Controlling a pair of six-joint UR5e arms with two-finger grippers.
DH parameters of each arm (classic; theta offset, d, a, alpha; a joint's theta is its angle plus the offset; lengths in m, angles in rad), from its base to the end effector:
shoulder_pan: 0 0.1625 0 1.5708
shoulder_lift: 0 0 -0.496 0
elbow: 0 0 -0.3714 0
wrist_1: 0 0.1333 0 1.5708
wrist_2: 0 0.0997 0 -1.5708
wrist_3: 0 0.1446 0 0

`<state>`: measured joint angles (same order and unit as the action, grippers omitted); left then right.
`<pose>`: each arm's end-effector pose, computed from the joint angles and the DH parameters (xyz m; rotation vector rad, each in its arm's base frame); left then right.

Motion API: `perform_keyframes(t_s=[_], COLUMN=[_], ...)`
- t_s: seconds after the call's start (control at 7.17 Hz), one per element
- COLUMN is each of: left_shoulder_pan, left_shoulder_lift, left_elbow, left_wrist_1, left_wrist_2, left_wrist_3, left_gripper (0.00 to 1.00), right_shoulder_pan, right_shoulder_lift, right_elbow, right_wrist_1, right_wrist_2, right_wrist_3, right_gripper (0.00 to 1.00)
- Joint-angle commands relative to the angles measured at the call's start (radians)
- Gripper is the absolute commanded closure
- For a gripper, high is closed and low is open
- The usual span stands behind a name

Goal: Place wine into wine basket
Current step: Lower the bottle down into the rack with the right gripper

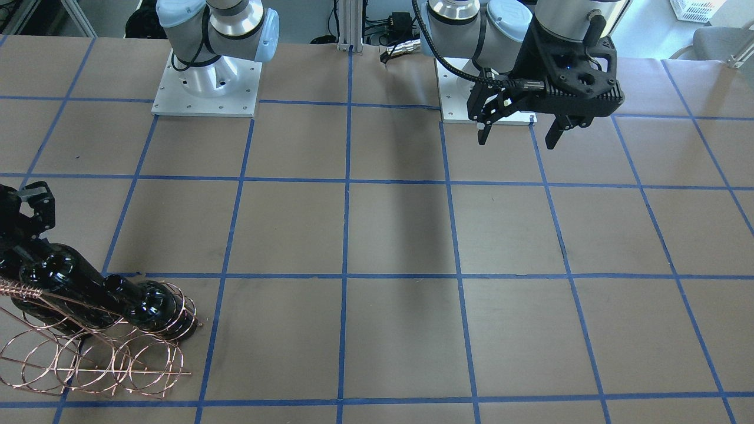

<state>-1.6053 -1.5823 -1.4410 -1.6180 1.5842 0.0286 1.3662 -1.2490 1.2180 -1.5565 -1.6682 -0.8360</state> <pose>-0.1480 -0.4794 0.5652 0.0979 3.1249 -0.1112 -0.0113 -0.6413 0.5023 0.9453 -2.8981 -0.0518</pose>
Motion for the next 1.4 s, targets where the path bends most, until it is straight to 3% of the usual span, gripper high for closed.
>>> perform_keyframes(t_s=[0.0,1.26], left_shoulder_pan=[0.001,0.004], left_shoulder_lift=[0.001,0.001], left_elbow=[-0.001,-0.009], left_wrist_1=[0.001,0.004], left_wrist_2=[-0.006,-0.027], left_wrist_3=[0.007,0.047], left_gripper=[0.0,0.0], right_shoulder_pan=[0.001,0.014], right_shoulder_lift=[0.011,0.066], right_elbow=[0.001,0.009], right_wrist_1=[-0.001,-0.001], right_wrist_2=[-0.002,-0.007], right_wrist_3=[0.0,-0.003], right_gripper=[1.0,1.0])
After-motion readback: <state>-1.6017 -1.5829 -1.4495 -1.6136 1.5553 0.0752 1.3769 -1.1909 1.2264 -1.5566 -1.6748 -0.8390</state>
